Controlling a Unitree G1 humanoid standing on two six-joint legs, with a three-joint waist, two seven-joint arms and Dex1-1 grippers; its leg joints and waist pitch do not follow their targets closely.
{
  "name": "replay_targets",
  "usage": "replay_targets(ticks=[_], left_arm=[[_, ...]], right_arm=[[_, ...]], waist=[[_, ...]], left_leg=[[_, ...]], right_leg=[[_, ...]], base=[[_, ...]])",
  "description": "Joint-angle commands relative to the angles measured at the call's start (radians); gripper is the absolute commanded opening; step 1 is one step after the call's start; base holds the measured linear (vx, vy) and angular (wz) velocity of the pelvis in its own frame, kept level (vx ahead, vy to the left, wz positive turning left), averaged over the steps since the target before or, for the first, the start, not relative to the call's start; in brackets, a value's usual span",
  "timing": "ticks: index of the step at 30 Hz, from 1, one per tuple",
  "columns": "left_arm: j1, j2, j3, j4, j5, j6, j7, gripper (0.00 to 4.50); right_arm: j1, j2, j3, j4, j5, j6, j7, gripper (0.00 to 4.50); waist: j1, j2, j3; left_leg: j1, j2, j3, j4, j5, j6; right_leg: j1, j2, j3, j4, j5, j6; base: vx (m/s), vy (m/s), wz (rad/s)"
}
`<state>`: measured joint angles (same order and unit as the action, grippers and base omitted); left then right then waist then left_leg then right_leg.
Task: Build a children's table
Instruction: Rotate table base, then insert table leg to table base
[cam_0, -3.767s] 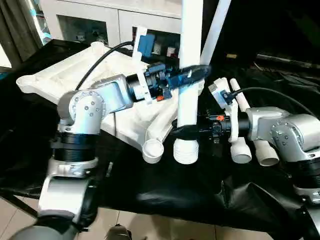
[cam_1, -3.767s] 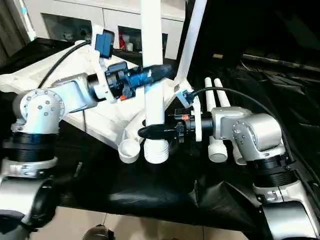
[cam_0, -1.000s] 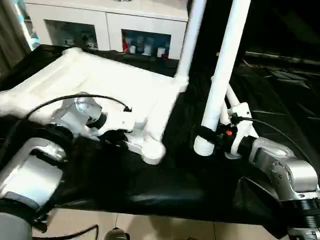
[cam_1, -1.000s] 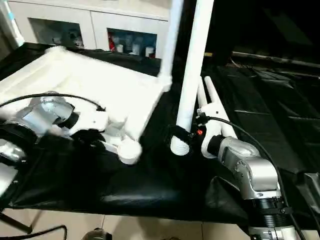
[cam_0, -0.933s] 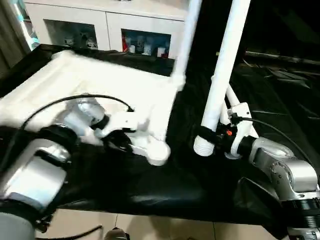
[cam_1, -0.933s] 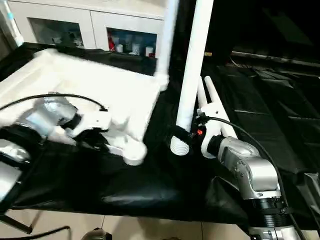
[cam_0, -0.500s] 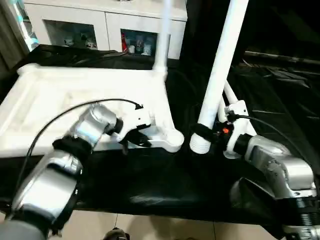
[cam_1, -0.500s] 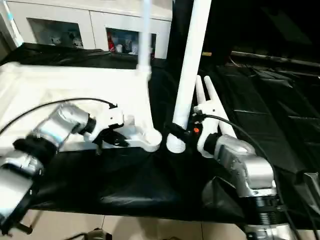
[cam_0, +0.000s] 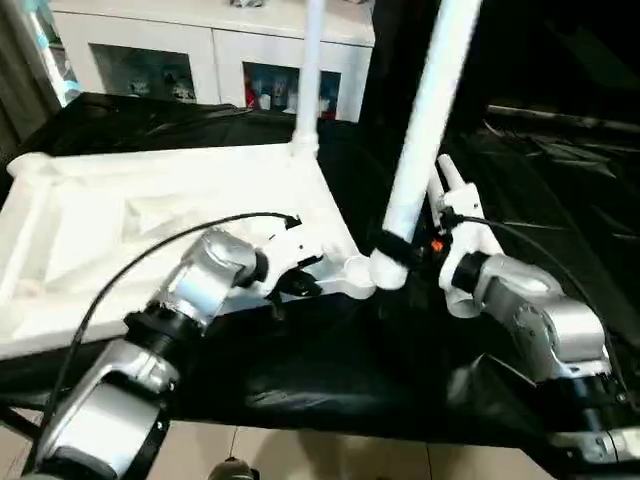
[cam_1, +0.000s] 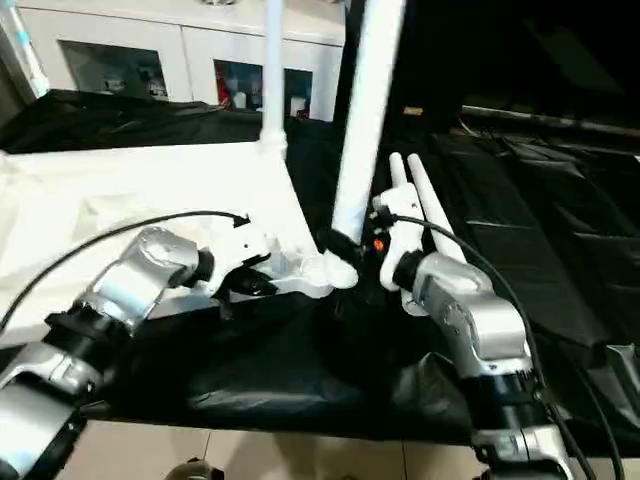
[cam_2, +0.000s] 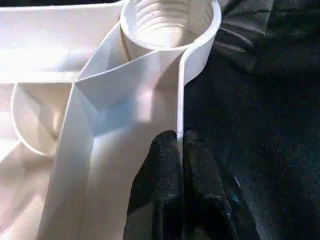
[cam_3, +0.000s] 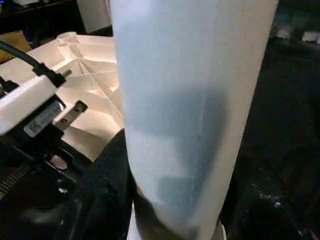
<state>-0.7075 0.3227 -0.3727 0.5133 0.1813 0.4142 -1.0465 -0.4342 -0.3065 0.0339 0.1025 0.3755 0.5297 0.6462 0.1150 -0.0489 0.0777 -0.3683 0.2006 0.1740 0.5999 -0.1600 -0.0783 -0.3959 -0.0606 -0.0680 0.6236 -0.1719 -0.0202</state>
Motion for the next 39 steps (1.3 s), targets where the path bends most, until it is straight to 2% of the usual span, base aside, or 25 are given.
replay_targets(ticks=[1,4,5,6,7,9,10,12,14,16,18,19,27,28,39], left_arm=[[0.040,0.002,-0.027,0.000,0.022,0.022,0.015,0.00],[0.060,0.020,-0.038,-0.043,0.010,-0.032,-0.011,0.00],[0.077,0.034,-0.047,-0.071,0.003,-0.074,-0.032,0.00],[0.077,0.035,-0.047,-0.072,0.003,-0.075,-0.032,0.00],[0.089,0.048,-0.056,-0.083,0.005,-0.134,-0.040,0.00],[0.096,0.055,-0.060,-0.094,0.007,-0.155,-0.044,0.00],[0.098,0.061,-0.062,-0.099,0.008,-0.172,-0.048,0.29],[0.098,0.068,-0.059,-0.108,0.005,-0.165,-0.056,0.46],[0.098,0.078,-0.054,-0.133,-0.008,-0.136,-0.078,0.77],[0.098,0.091,-0.056,-0.152,-0.007,-0.140,-0.086,0.91],[0.082,0.108,-0.059,-0.144,-0.012,-0.148,-0.121,0.91],[0.074,0.116,-0.063,-0.136,-0.016,-0.156,-0.140,0.91],[0.039,0.115,-0.060,-0.114,-0.029,-0.154,-0.160,0.91],[0.031,0.109,-0.055,-0.113,-0.038,-0.143,-0.166,0.91],[0.024,0.096,-0.050,-0.088,-0.047,-0.147,-0.167,0.91]], right_arm=[[-0.017,-0.009,0.006,0.017,-0.018,-0.025,0.015,1.89],[-0.024,-0.011,0.015,0.043,-0.035,-0.066,0.037,1.89],[-0.027,-0.012,0.017,0.060,-0.043,-0.090,0.048,1.89],[-0.027,-0.012,0.017,0.061,-0.043,-0.091,0.048,1.89],[-0.030,-0.011,0.013,0.071,-0.041,-0.096,0.048,1.89],[-0.031,-0.010,0.010,0.072,-0.037,-0.097,0.048,1.89],[-0.031,-0.010,0.008,0.072,-0.034,-0.097,0.047,1.89],[-0.027,-0.008,0.004,0.066,-0.027,-0.095,0.047,1.89],[-0.020,-0.007,0.001,0.059,-0.024,-0.098,0.052,1.89],[-0.012,-0.007,-0.002,0.051,-0.024,-0.101,0.059,1.89],[0.003,-0.011,-0.003,0.037,-0.018,-0.099,0.068,1.89],[0.008,-0.014,-0.003,0.033,-0.016,-0.098,0.072,1.89],[0.019,-0.020,-0.005,0.023,-0.010,-0.097,0.083,1.89],[0.022,-0.020,-0.005,0.018,-0.010,-0.095,0.086,1.89],[0.036,-0.022,-0.002,-0.003,-0.007,-0.085,0.091,1.89]], waist=[[0.001,0.005,-0.070],[-0.001,0.008,-0.069],[0.000,0.008,-0.071],[-0.001,0.008,-0.071],[-0.001,0.009,-0.071],[-0.001,0.010,-0.072],[-0.002,0.010,-0.071],[-0.002,0.012,-0.071],[-0.002,0.012,-0.071],[-0.004,0.012,-0.071],[-0.004,0.011,-0.071],[-0.003,0.014,-0.071],[-0.002,0.017,-0.070],[-0.002,0.021,-0.071],[-0.003,0.017,-0.069]], left_leg=[[0.013,0.028,-0.017,-0.076,-0.268,-0.003],[0.013,0.028,-0.017,-0.076,-0.276,-0.004],[0.013,0.029,-0.017,-0.076,-0.265,-0.001],[0.012,0.029,-0.016,-0.076,-0.260,0.000],[0.014,0.030,-0.015,-0.078,-0.253,0.003],[0.013,0.030,-0.014,-0.078,-0.239,0.004],[0.013,0.030,-0.014,-0.079,-0.233,0.006],[0.016,0.031,-0.012,-0.079,-0.233,0.006],[0.014,0.031,-0.013,-0.080,-0.237,0.003],[0.014,0.032,-0.013,-0.080,-0.229,0.002],[0.015,0.031,-0.011,-0.079,-0.231,0.003],[0.015,0.031,-0.011,-0.080,-0.230,0.002],[0.017,0.031,-0.012,-0.081,-0.250,-0.008],[0.017,0.032,-0.012,-0.080,-0.251,-0.009],[0.015,0.031,-0.012,-0.081,-0.252,-0.005]], right_leg=[[0.038,-0.088,0.045,-0.099,-0.402,-0.131],[0.037,-0.088,0.046,-0.100,-0.400,-0.131],[0.038,-0.089,0.047,-0.098,-0.378,-0.134],[0.038,-0.088,0.047,-0.096,-0.364,-0.137],[0.037,-0.085,0.047,-0.094,-0.343,-0.142],[0.040,-0.083,0.047,-0.089,-0.300,-0.152],[0.040,-0.083,0.048,-0.088,-0.284,-0.157],[0.038,-0.083,0.048,-0.088,-0.277,-0.163],[0.040,-0.082,0.048,-0.086,-0.277,-0.164],[0.040,-0.083,0.048,-0.084,-0.262,-0.169],[0.040,-0.083,0.049,-0.086,-0.270,-0.168],[0.040,-0.083,0.050,-0.086,-0.269,-0.165],[0.040,-0.085,0.049,-0.088,-0.285,-0.170],[0.040,-0.084,0.049,-0.087,-0.281,-0.173],[0.041,-0.084,0.049,-0.090,-0.286,-0.172]], base=[[0.000,0.000,0.00],[0.000,0.000,0.00],[0.000,0.000,0.00],[0.000,0.000,0.00],[0.000,0.000,0.00],[0.000,0.000,0.00],[0.000,0.000,0.00],[0.000,0.000,0.00],[0.000,0.000,0.00],[0.000,0.000,0.00],[0.000,0.000,0.00],[0.000,0.000,0.00],[0.000,0.000,0.00],[0.000,0.000,0.00],[0.000,0.000,0.00]])
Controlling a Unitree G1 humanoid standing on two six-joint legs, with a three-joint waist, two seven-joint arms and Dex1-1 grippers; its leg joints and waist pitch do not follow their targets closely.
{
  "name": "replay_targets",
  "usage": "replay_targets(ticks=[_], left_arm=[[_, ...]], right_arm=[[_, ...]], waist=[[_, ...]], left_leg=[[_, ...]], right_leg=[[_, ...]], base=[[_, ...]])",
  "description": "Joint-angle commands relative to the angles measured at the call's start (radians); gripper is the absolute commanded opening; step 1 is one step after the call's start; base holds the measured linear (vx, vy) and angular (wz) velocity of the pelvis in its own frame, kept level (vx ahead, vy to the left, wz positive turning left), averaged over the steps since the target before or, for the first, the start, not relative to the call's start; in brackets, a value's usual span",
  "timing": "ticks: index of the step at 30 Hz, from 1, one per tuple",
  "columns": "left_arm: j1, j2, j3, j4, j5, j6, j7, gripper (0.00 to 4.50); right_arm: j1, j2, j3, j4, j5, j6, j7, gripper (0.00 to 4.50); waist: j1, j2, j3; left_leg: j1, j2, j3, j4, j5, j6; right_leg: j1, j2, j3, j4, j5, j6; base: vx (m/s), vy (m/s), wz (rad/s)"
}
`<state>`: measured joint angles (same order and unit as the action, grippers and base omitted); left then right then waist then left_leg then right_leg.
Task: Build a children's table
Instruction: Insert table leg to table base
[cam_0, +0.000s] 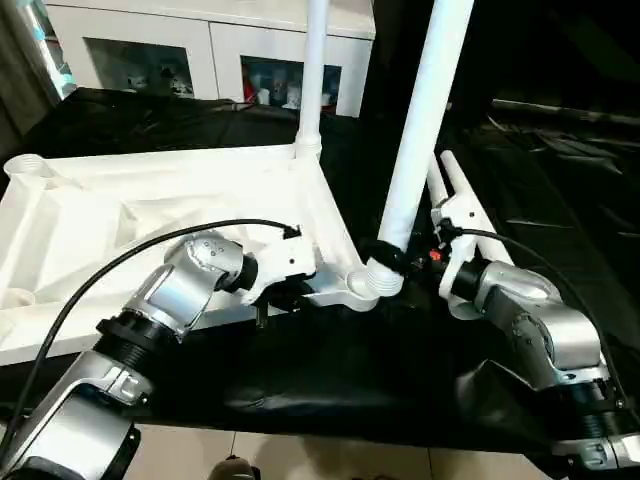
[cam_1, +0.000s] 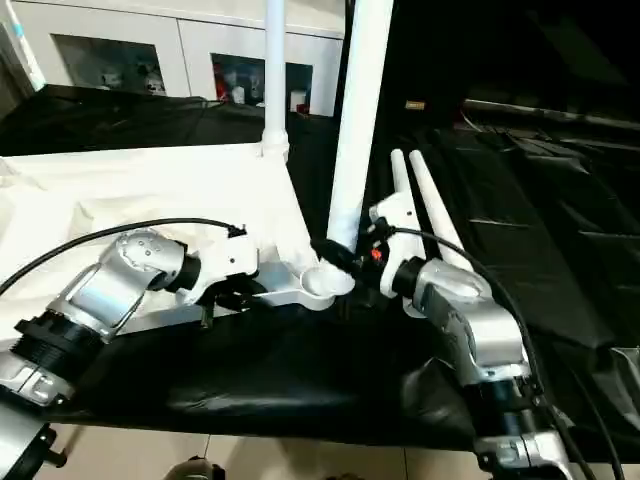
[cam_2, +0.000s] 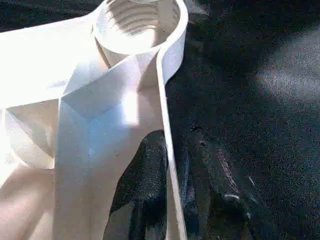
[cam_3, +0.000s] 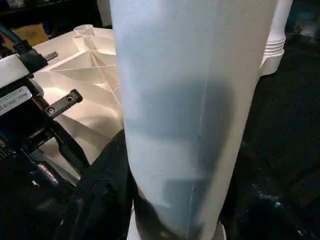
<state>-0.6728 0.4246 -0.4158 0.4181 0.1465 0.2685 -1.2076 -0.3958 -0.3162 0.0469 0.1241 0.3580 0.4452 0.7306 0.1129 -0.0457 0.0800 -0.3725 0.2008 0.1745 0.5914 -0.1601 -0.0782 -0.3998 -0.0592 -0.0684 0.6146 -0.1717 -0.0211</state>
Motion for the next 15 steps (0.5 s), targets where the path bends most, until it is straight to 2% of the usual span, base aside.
replay_targets(ticks=[1,4,5,9,10,15], left_arm=[[-0.012,-0.006,-0.009,0.015,-0.008,0.000,0.002,0.91],[-0.013,-0.005,-0.010,0.021,-0.005,0.001,0.004,0.91],[-0.013,-0.006,-0.008,0.024,-0.004,0.002,0.004,0.73],[-0.015,-0.007,-0.003,0.028,-0.006,0.005,0.003,0.51],[-0.017,-0.007,-0.002,0.029,-0.007,0.006,0.002,0.25],[-0.022,-0.008,0.000,0.035,-0.013,0.006,-0.002,0.07]], right_arm=[[-0.003,-0.013,-0.014,-0.025,0.010,0.001,0.007,1.89],[-0.002,-0.013,-0.014,-0.027,0.010,0.003,0.007,1.89],[-0.002,-0.013,-0.014,-0.031,0.010,0.006,0.007,1.89],[-0.001,-0.013,-0.014,-0.034,0.012,0.009,0.007,1.89],[-0.001,-0.013,-0.014,-0.034,0.012,0.010,0.007,1.89],[-0.003,-0.013,-0.014,-0.031,0.013,0.010,0.009,1.89]], waist=[[-0.001,0.014,-0.070],[-0.002,0.014,-0.069],[-0.002,0.014,-0.069],[-0.001,0.014,-0.069],[-0.001,0.014,-0.069],[-0.001,0.015,-0.068]], left_leg=[[0.020,0.031,-0.013,-0.073,-0.257,-0.005],[0.020,0.031,-0.013,-0.074,-0.261,-0.006],[0.020,0.031,-0.014,-0.074,-0.264,-0.007],[0.020,0.032,-0.014,-0.075,-0.264,-0.006],[0.020,0.032,-0.014,-0.074,-0.264,-0.006],[0.022,0.032,-0.013,-0.075,-0.270,-0.006]], right_leg=[[0.043,-0.085,0.050,-0.082,-0.297,-0.168],[0.043,-0.085,0.050,-0.083,-0.304,-0.163],[0.043,-0.086,0.050,-0.084,-0.310,-0.162],[0.042,-0.087,0.050,-0.084,-0.315,-0.162],[0.042,-0.087,0.050,-0.084,-0.311,-0.163],[0.041,-0.086,0.050,-0.084,-0.305,-0.168]], base=[[0.000,0.000,0.00],[0.000,0.000,0.00],[0.000,0.000,0.00],[0.000,0.000,0.00],[0.000,0.000,0.00],[0.000,0.000,0.00]])
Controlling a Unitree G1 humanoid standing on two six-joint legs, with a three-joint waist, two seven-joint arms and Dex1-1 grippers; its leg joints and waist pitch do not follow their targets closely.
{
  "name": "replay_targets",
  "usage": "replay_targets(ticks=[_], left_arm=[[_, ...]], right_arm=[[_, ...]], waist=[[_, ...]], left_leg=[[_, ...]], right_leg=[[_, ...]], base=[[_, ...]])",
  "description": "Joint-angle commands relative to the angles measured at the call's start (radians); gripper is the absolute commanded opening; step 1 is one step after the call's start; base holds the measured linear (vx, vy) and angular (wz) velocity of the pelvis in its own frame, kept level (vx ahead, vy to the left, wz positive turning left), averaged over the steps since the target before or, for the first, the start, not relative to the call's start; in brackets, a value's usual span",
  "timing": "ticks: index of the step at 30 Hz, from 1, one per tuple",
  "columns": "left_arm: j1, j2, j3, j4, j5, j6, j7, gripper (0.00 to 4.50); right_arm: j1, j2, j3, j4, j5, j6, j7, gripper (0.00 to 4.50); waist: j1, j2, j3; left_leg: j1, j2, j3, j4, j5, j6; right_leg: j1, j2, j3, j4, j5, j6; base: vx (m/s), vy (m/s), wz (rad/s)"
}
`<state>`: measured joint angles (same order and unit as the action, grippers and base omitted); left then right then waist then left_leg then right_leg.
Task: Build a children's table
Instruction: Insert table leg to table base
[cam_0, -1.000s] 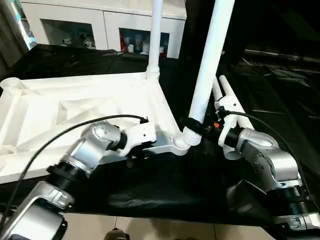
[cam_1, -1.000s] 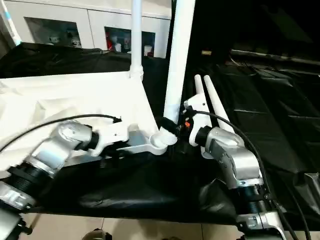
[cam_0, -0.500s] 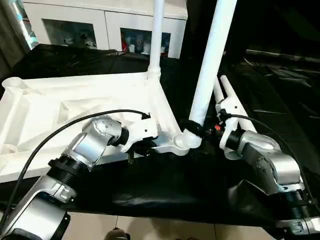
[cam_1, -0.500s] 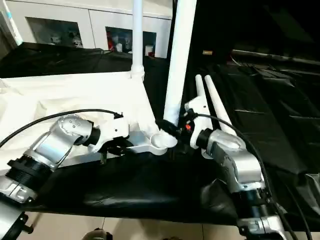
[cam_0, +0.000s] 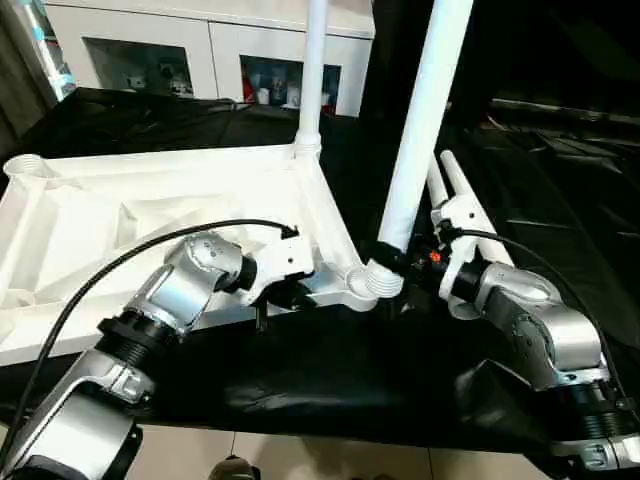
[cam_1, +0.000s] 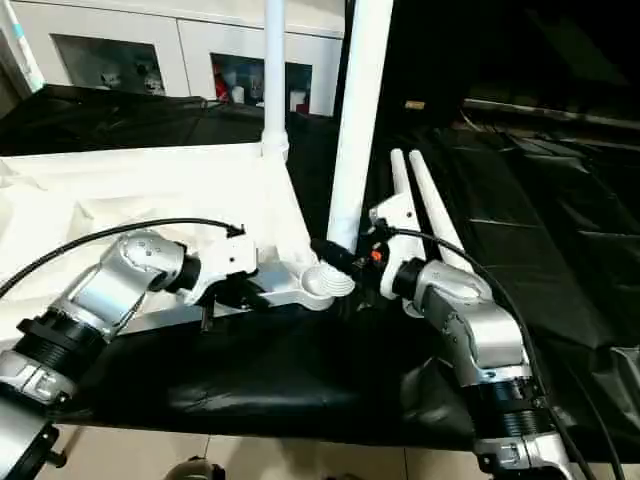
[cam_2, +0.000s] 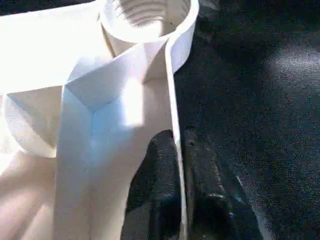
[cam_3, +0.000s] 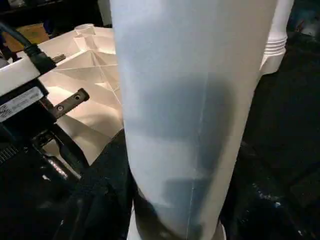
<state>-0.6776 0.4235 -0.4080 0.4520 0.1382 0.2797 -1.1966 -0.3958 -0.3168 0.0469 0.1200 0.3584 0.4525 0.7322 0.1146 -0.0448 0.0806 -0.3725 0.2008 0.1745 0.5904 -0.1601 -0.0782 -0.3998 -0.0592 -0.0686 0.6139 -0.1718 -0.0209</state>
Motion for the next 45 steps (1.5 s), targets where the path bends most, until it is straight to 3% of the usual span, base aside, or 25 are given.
replay_targets(ticks=[1,13,15,20,24,25,30,37,45], left_arm=[[-0.019,-0.007,-0.007,0.004,-0.006,-0.007,-0.014,0.00],[-0.005,-0.019,0.016,-0.006,-0.038,-0.011,-0.009,0.00],[0.008,-0.025,0.034,-0.017,-0.065,-0.023,-0.009,0.00],[0.015,-0.043,0.066,-0.011,-0.102,-0.054,-0.003,0.00],[0.017,-0.037,0.062,-0.002,-0.097,-0.060,-0.005,0.00],[0.020,-0.030,0.055,0.005,-0.091,-0.063,-0.009,0.00],[0.024,-0.025,0.050,0.012,-0.082,-0.069,-0.008,0.00],[0.009,-0.021,0.046,0.032,-0.064,-0.075,0.006,0.00],[-0.001,-0.017,0.042,0.040,-0.061,-0.083,0.000,0.00]], right_arm=[[-0.004,-0.012,-0.015,-0.026,0.013,0.002,0.009,1.89],[-0.016,-0.008,-0.013,-0.011,0.012,0.002,0.014,1.89],[-0.020,-0.007,-0.012,-0.003,0.012,0.000,0.016,1.89],[-0.031,-0.001,-0.013,0.018,0.009,-0.006,0.019,1.89],[-0.041,0.008,-0.012,0.035,0.009,-0.011,0.019,1.89],[-0.051,0.017,-0.008,0.051,0.005,-0.017,0.018,1.89],[-0.069,0.026,0.006,0.075,-0.004,-0.017,0.020,1.89],[-0.097,0.018,0.049,0.123,-0.039,0.000,0.045,1.89],[-0.133,0.029,0.056,0.192,-0.052,-0.021,0.053,1.89]], waist=[[-0.001,0.014,-0.068],[0.000,0.011,-0.065],[-0.001,0.006,-0.064],[0.000,0.009,-0.065],[-0.003,0.009,-0.068],[-0.005,0.013,-0.066],[-0.005,0.011,-0.064],[-0.006,0.009,-0.060],[-0.009,0.010,-0.062]], left_leg=[[0.023,0.032,-0.013,-0.074,-0.274,-0.006],[0.021,0.034,-0.014,-0.078,-0.275,-0.006],[0.019,0.033,-0.014,-0.077,-0.273,-0.004],[0.019,0.034,-0.012,-0.077,-0.258,0.001],[0.014,0.034,-0.012,-0.076,-0.224,0.008],[0.014,0.033,-0.011,-0.076,-0.230,0.007],[0.015,0.034,-0.011,-0.077,-0.232,0.006],[0.017,0.035,-0.012,-0.081,-0.268,-0.003],[0.016,0.035,-0.012,-0.080,-0.261,-0.006]], right_leg=[[0.040,-0.087,0.051,-0.086,-0.318,-0.166],[0.038,-0.088,0.051,-0.088,-0.349,-0.151],[0.038,-0.089,0.051,-0.088,-0.351,-0.153],[0.037,-0.089,0.052,-0.087,-0.328,-0.157],[0.040,-0.087,0.051,-0.079,-0.261,-0.170],[0.038,-0.086,0.051,-0.081,-0.265,-0.171],[0.038,-0.087,0.051,-0.082,-0.276,-0.170],[0.035,-0.090,0.052,-0.091,-0.358,-0.147],[0.036,-0.090,0.053,-0.087,-0.332,-0.158]], base=[[0.000,0.000,0.00],[0.000,0.000,0.00],[0.000,0.000,0.00],[0.000,0.000,0.00],[0.000,0.000,0.00],[0.000,0.000,0.00],[0.000,0.000,0.00],[0.000,0.000,0.00],[0.000,0.000,0.00]])
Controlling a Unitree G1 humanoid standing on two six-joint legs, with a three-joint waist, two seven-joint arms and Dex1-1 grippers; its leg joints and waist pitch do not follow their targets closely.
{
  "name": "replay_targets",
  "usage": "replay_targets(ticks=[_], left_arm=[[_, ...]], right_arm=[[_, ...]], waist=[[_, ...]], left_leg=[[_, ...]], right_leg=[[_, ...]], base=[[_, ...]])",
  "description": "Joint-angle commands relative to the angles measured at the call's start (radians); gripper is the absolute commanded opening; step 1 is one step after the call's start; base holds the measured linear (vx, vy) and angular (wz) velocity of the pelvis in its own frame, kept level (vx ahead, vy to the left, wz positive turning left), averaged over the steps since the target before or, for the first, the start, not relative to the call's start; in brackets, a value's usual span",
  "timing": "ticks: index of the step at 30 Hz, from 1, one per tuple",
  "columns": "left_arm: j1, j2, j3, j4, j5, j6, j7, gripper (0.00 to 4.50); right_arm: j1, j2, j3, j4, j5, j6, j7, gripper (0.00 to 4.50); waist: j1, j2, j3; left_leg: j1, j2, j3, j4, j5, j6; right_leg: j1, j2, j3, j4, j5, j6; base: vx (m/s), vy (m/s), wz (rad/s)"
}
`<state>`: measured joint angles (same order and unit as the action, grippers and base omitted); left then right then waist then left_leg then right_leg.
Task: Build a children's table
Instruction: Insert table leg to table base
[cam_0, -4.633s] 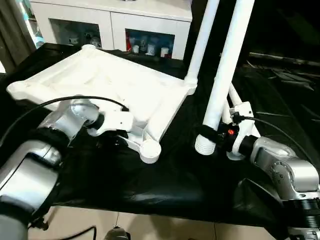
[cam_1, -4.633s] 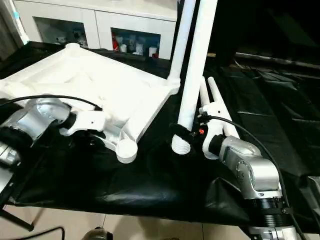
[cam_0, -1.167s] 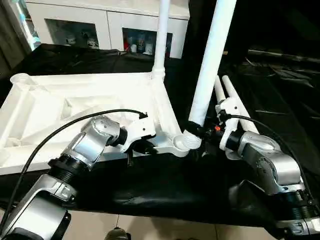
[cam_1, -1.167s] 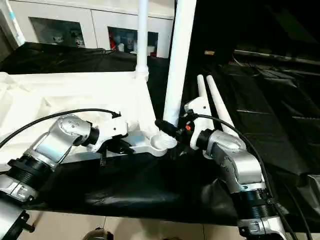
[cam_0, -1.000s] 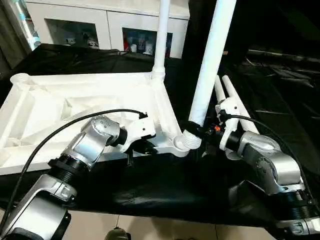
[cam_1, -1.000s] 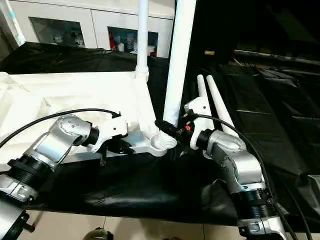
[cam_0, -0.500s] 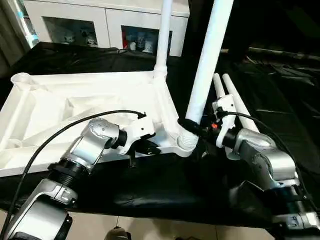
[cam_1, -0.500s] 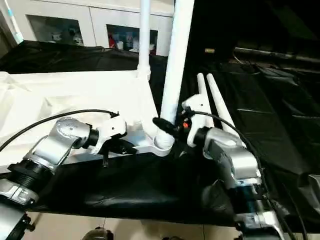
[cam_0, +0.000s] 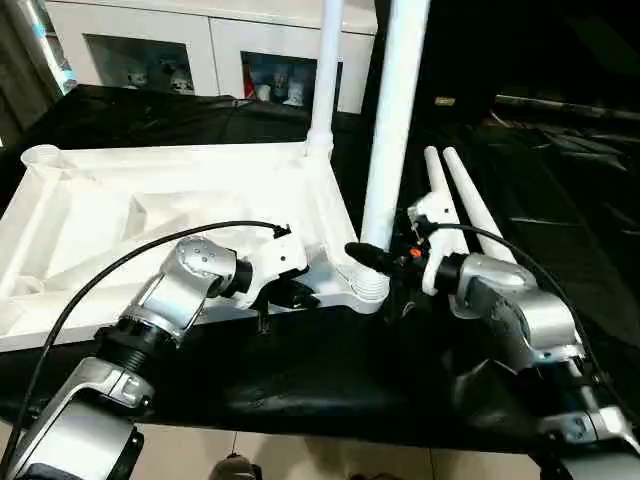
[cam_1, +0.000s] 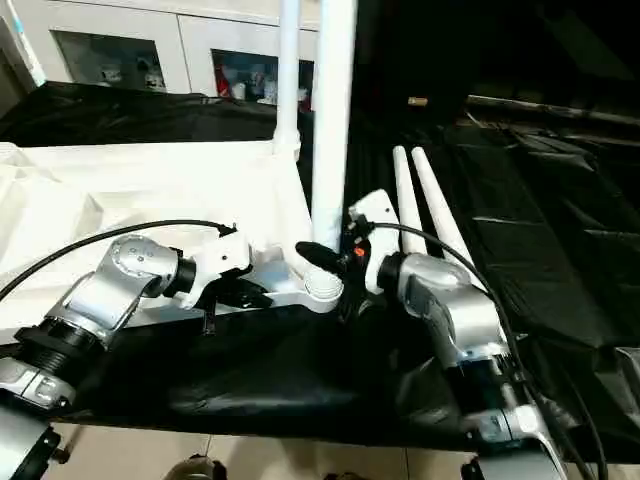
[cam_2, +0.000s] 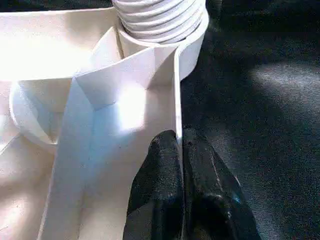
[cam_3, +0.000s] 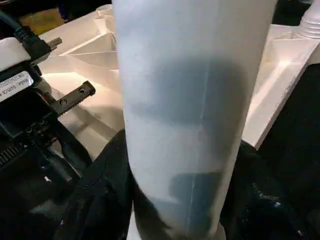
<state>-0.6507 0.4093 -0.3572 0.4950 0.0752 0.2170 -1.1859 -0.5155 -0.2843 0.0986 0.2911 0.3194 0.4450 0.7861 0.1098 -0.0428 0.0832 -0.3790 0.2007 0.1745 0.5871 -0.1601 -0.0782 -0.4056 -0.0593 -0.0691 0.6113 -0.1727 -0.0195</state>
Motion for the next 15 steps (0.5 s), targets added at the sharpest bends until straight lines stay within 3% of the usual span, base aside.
replay_targets(ticks=[1,8,10,15], left_arm=[[-0.031,-0.002,-0.009,0.000,0.003,-0.021,-0.012,0.00],[-0.033,0.004,-0.006,-0.001,0.001,-0.019,-0.014,0.00],[-0.032,0.008,-0.003,0.000,-0.002,-0.018,-0.017,0.00],[-0.035,0.009,-0.003,0.009,-0.002,-0.022,-0.018,0.00]], right_arm=[[-0.014,-0.005,0.003,0.030,-0.013,-0.017,0.003,1.89],[0.014,0.010,-0.056,0.058,0.030,-0.023,0.006,1.89],[0.052,0.030,-0.114,0.067,0.080,-0.014,-0.010,1.89],[0.125,0.055,-0.142,0.079,0.101,-0.045,-0.025,1.89]], waist=[[-0.004,0.009,-0.066],[-0.003,0.010,-0.067],[-0.002,0.012,-0.069],[0.001,0.019,-0.070]], left_leg=[[0.023,0.036,-0.013,-0.077,-0.257,-0.005],[0.024,0.036,-0.013,-0.078,-0.270,-0.006],[0.023,0.036,-0.013,-0.077,-0.267,-0.004],[0.024,0.038,-0.012,-0.078,-0.263,-0.005]], right_leg=[[0.042,-0.089,0.053,-0.083,-0.322,-0.161],[0.042,-0.092,0.053,-0.086,-0.338,-0.164],[0.043,-0.092,0.054,-0.085,-0.326,-0.166],[0.041,-0.091,0.052,-0.082,-0.279,-0.183]], base=[[0.000,0.000,0.00],[0.000,0.000,0.00],[0.000,0.000,0.00],[0.000,0.000,0.00]])
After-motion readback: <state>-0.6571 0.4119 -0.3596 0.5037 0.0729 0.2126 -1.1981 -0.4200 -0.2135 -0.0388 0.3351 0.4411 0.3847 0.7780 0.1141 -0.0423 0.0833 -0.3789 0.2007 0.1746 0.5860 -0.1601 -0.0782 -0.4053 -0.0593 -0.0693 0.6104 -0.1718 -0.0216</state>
